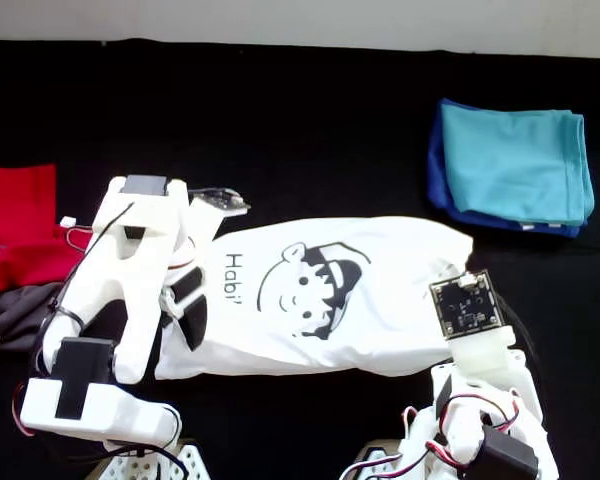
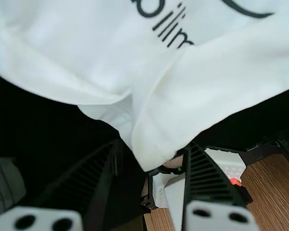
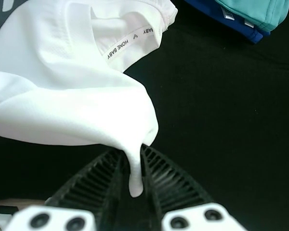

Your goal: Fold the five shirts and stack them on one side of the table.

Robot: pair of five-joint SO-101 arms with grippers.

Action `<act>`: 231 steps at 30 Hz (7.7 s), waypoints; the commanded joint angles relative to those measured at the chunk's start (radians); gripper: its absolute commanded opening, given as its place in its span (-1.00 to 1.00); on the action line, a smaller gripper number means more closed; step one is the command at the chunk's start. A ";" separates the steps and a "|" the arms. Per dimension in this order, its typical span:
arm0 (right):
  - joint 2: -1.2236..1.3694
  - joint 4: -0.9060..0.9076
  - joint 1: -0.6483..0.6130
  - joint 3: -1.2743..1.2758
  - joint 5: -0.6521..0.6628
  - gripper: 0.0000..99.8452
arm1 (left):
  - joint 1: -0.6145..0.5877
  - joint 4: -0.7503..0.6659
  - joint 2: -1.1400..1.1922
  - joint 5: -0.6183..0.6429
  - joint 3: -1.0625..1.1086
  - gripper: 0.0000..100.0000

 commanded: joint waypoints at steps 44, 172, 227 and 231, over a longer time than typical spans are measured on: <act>-0.002 0.005 -0.001 0.013 0.006 -0.99 | 0.030 0.207 -0.051 0.011 -0.243 -0.61; 1.207 0.082 -0.248 -2.336 -0.362 -0.99 | -0.237 0.209 -0.588 0.298 -1.313 -0.98; 2.072 0.097 -0.423 -1.825 -0.480 -0.99 | -0.205 0.216 0.591 0.295 -1.199 -0.98; 1.933 0.097 -0.390 -1.633 -0.477 -0.99 | -0.180 0.212 0.389 0.293 -0.928 -0.98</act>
